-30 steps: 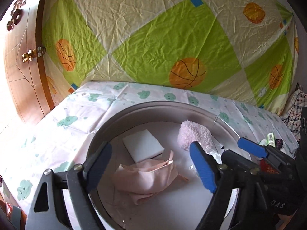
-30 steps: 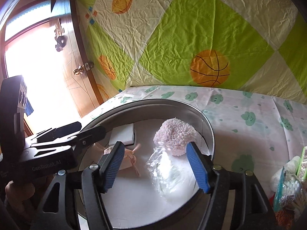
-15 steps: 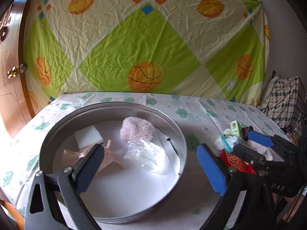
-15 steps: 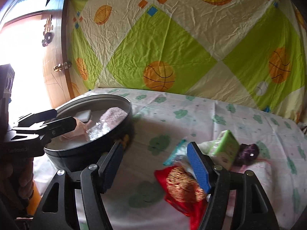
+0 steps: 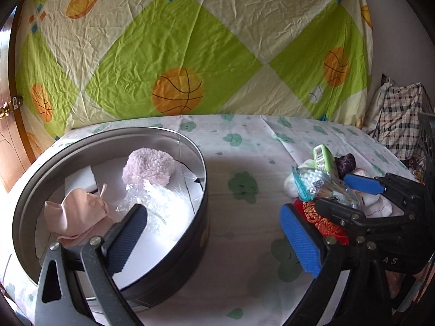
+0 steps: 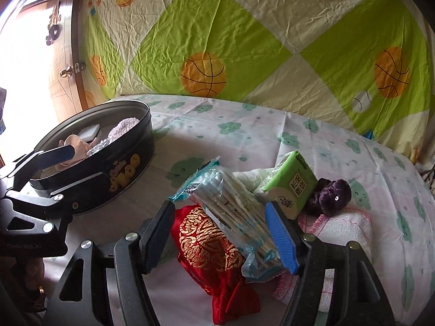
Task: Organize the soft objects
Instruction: 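Grasp the cotton-swab pack with the right gripper, then grasp the red embroidered pouch with the left gripper while the right gripper holds the swab pack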
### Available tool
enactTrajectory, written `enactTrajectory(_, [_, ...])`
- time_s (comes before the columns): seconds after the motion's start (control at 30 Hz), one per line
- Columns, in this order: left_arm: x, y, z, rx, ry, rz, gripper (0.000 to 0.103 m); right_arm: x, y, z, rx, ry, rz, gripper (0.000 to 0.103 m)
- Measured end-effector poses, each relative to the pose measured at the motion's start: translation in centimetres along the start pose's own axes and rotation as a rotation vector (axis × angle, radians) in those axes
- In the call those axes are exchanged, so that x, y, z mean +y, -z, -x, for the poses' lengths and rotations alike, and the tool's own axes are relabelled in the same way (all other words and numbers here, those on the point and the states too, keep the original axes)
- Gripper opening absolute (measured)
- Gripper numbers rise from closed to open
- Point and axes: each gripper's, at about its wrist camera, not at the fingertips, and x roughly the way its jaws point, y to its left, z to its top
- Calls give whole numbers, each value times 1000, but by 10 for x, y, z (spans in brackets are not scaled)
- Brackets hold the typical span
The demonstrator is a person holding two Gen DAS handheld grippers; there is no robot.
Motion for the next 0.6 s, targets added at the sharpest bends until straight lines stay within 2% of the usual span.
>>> enactTrajectory(0.3, [-3, 7, -4, 5, -12, -14, 100, -9, -4, -28, 119, 28, -20, 70])
enactTrajectory(0.37, [-5, 7, -4, 6, -12, -23, 100, -14, -3, -28, 120, 7, -42, 51])
enactTrajectory(0.47, [-6, 7, -3, 4, -12, -27, 100, -19, -2, -21, 81, -32, -70, 36])
enactTrajectory(0.53, [-6, 7, -3, 3, -12, -26, 100, -19, -1, -15, 50, -49, -76, 29])
enactTrajectory(0.6, [-7, 6, -3, 6, -10, -31, 100, -18, -1, -9, 23, -54, -74, 27])
